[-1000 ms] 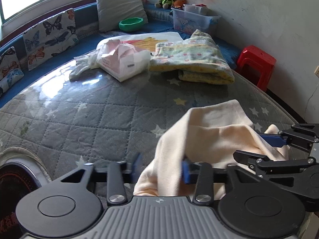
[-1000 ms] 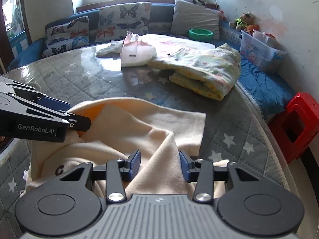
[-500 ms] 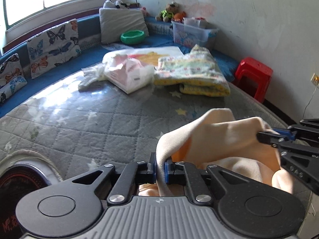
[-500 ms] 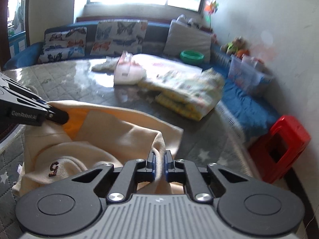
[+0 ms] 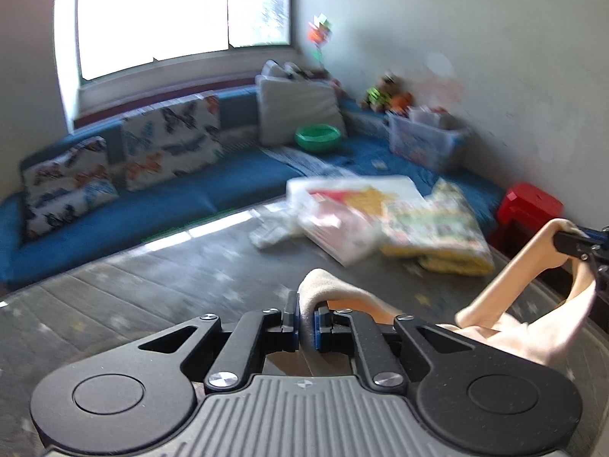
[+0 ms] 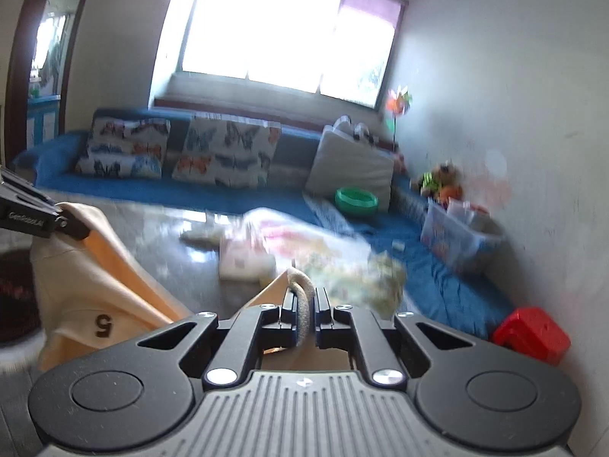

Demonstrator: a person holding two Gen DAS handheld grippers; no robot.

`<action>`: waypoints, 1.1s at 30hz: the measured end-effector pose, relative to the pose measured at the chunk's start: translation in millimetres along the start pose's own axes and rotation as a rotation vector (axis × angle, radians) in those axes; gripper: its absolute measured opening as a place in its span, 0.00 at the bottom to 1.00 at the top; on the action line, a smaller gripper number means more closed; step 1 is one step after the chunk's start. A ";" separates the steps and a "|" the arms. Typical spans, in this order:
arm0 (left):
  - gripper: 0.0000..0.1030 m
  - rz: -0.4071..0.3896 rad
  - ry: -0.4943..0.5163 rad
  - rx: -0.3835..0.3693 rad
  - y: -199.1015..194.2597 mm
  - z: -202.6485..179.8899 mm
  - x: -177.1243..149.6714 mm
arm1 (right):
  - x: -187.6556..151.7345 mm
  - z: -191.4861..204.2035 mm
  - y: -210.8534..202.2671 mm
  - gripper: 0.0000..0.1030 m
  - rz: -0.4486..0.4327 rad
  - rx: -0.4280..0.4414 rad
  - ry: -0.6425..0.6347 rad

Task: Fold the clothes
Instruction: 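Lift the sweatshirt with both grippers and lay it flat on the table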

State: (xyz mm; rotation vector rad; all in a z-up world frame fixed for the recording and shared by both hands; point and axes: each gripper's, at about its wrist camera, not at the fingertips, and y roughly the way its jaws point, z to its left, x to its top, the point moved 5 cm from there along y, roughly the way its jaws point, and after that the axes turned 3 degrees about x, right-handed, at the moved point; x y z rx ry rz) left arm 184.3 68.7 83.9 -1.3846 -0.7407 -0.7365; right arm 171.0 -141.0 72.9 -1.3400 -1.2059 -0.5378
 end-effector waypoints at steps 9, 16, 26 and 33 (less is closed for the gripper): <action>0.07 -0.171 -0.050 0.167 -64.9 83.8 54.7 | 82.3 10.7 -13.7 0.06 -0.214 0.029 0.007; 0.07 -0.158 -0.040 0.224 -127.2 133.1 25.2 | 99.6 30.8 -44.0 0.06 -0.273 0.133 -0.039; 0.08 0.152 -0.005 0.185 -167.6 134.6 -143.3 | -2.6 86.2 -73.1 0.07 -0.039 0.355 -0.211; 0.13 0.409 -0.050 0.124 -162.8 120.5 -246.2 | -107.0 115.0 -80.0 0.09 0.273 0.450 -0.287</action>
